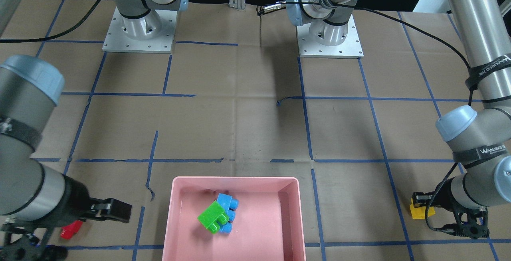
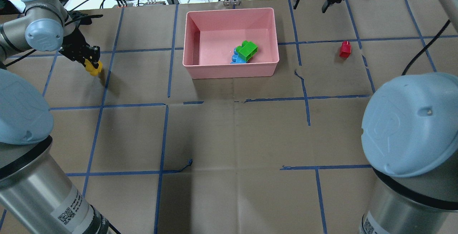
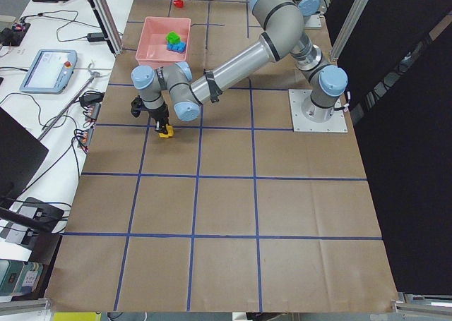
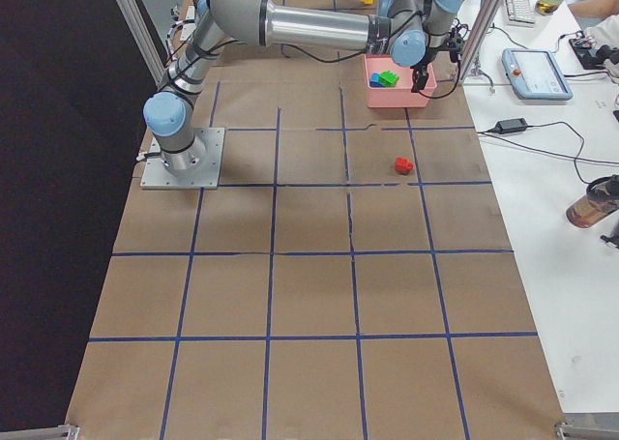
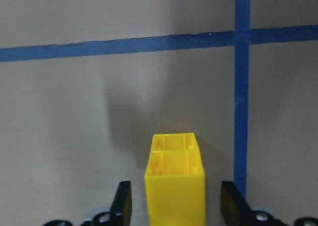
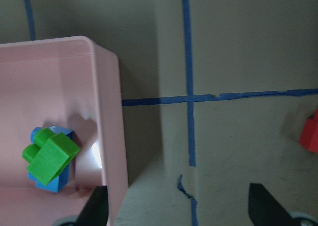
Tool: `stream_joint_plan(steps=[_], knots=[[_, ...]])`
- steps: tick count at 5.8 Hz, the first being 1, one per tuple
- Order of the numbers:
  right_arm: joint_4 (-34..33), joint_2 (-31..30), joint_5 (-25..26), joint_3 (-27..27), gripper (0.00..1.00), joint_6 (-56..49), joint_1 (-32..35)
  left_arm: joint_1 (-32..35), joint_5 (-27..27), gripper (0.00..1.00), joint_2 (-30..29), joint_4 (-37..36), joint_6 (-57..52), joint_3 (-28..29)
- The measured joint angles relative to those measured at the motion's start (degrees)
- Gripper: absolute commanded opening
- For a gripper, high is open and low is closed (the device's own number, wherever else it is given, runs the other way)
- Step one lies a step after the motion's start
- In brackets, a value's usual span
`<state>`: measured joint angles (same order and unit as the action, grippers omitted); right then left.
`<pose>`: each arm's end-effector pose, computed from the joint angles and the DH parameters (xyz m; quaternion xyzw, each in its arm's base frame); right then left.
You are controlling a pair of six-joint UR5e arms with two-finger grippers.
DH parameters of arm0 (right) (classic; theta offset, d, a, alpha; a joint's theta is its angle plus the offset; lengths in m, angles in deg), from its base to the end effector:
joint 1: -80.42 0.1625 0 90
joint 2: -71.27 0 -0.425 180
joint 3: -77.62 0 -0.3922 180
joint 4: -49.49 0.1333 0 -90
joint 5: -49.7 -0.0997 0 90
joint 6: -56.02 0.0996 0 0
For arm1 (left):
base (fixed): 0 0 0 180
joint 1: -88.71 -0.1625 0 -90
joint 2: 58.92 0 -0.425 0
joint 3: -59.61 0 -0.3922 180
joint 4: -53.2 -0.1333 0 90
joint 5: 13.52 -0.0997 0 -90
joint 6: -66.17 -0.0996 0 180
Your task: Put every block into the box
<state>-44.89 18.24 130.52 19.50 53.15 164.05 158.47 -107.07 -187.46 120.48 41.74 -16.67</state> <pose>0.0656 -0.7567 0.3677 0.0309 0.9963 -0.0003 0.0803 0.1287 -0.7165 0.2273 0.0371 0.9987 0.0287 0.0217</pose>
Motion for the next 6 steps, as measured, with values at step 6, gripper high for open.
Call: stream_joint_plan(steps=[6], knots=[[-7.5,9.8,6.6,-6.0,0.99,-4.5,-7.7,22.5,17.0,0.29,7.8,-4.0,21.6,0.5]])
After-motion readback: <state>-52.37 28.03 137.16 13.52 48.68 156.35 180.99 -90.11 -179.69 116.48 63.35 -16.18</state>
